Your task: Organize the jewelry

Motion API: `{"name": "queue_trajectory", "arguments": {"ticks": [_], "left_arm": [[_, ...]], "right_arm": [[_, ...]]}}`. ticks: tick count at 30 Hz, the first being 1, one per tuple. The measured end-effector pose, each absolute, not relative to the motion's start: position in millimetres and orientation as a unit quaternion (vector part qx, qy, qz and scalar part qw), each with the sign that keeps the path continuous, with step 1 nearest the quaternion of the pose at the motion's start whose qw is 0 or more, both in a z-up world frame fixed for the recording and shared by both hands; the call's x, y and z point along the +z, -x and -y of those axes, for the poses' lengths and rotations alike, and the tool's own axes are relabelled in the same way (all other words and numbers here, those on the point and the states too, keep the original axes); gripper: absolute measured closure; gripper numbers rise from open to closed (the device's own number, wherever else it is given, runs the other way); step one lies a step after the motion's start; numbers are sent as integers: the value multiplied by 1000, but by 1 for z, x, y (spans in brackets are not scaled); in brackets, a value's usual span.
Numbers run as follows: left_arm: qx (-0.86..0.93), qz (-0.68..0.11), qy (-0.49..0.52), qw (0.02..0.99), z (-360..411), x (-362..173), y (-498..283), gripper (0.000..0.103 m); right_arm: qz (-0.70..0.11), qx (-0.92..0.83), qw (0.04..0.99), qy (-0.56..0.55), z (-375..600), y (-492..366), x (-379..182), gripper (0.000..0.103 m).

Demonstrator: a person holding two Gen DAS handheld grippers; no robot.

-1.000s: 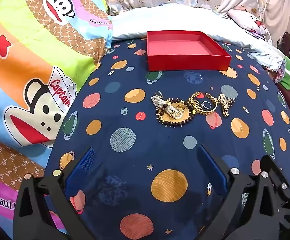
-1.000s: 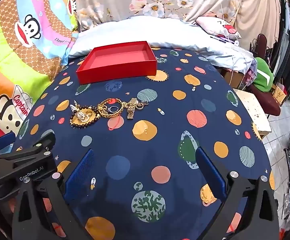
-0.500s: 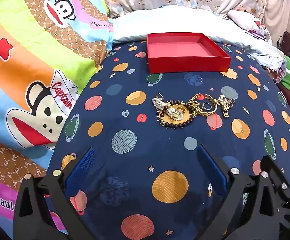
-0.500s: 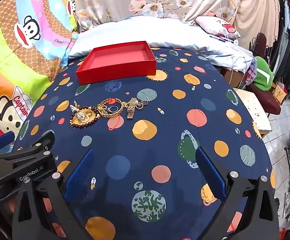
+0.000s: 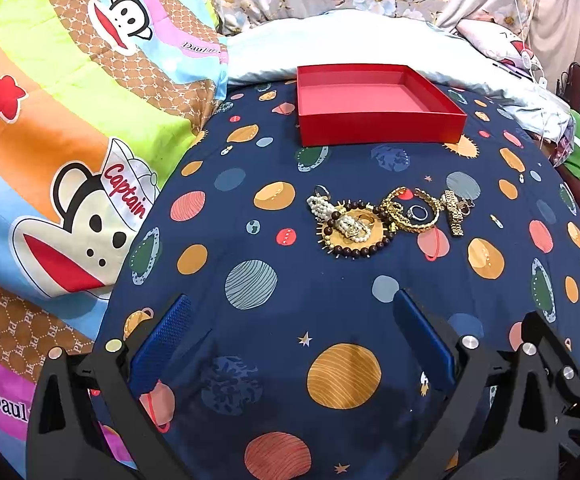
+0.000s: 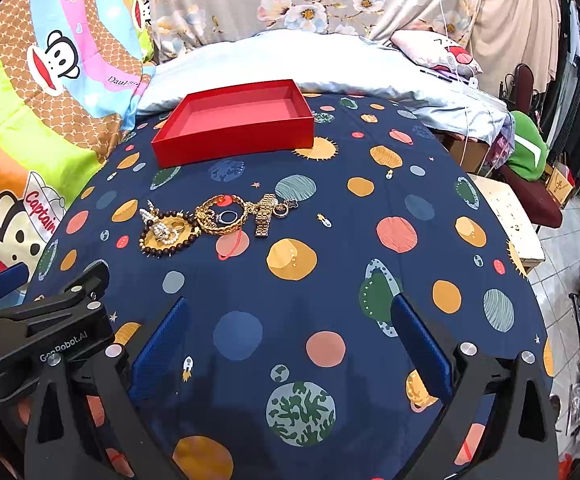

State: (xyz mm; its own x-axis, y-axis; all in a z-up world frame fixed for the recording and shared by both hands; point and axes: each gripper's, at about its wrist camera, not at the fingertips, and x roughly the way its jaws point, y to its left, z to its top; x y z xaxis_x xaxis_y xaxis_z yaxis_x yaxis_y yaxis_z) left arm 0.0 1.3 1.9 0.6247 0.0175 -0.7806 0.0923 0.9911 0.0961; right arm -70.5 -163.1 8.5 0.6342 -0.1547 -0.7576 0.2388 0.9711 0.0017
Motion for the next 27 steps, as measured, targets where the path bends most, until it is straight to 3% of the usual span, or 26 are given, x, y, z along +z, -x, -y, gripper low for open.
{"name": "queue_trajectory", "arguments": {"ticks": [27], "left_arm": [[-20, -433, -65, 899, -1, -1, -1, 5]], "right_arm": [[-416, -109, 901, -54, 163, 69, 8, 5]]}}
